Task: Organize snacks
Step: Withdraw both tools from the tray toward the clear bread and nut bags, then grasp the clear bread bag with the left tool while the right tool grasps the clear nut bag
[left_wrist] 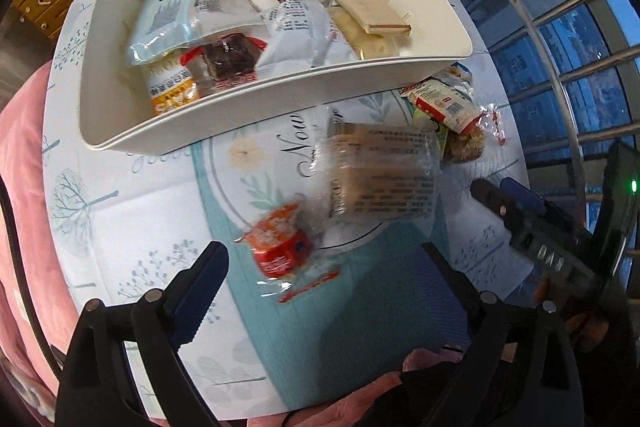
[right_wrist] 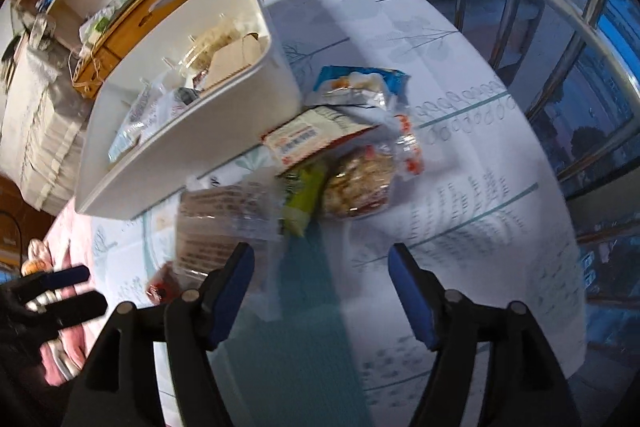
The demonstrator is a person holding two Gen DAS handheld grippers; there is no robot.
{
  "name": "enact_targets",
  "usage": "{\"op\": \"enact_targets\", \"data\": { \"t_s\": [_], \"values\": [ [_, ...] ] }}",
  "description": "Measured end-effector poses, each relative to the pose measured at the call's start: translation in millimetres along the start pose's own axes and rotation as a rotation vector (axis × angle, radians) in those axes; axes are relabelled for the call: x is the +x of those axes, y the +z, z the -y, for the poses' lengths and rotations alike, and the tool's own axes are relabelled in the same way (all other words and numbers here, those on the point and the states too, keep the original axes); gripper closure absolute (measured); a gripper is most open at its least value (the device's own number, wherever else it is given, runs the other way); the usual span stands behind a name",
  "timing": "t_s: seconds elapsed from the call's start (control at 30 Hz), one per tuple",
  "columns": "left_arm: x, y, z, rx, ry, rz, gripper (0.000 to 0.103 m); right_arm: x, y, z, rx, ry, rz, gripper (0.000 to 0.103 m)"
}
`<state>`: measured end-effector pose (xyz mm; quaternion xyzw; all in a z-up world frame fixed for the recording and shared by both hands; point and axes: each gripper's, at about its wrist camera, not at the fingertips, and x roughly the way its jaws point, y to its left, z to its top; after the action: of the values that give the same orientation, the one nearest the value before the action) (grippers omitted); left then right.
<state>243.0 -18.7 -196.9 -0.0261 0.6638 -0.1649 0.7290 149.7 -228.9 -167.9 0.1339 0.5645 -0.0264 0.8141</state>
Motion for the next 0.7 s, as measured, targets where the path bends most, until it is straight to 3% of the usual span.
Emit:
{"op": "enact_targets", "data": {
  "t_s": [0.1,0.23,0.7],
  "values": [
    [6.8,7.1,10.7,-0.027,0.009,-0.011,0.005,-2.6,-1.0,4.5,-0.113,-0.031,0.023,0.032],
    [19.8,17.7,23.5,-0.062,0.02,-0.036,0.005,-2.4,-1.6,11.8,-0.234,-0.004,0.036,0.031],
    [68.6,51.3,39.1,-0.154,0.102,-0.129,0.001,12.2,11.8,29.0,-0.476,0.104,0.112,0.031]
  ]
}}
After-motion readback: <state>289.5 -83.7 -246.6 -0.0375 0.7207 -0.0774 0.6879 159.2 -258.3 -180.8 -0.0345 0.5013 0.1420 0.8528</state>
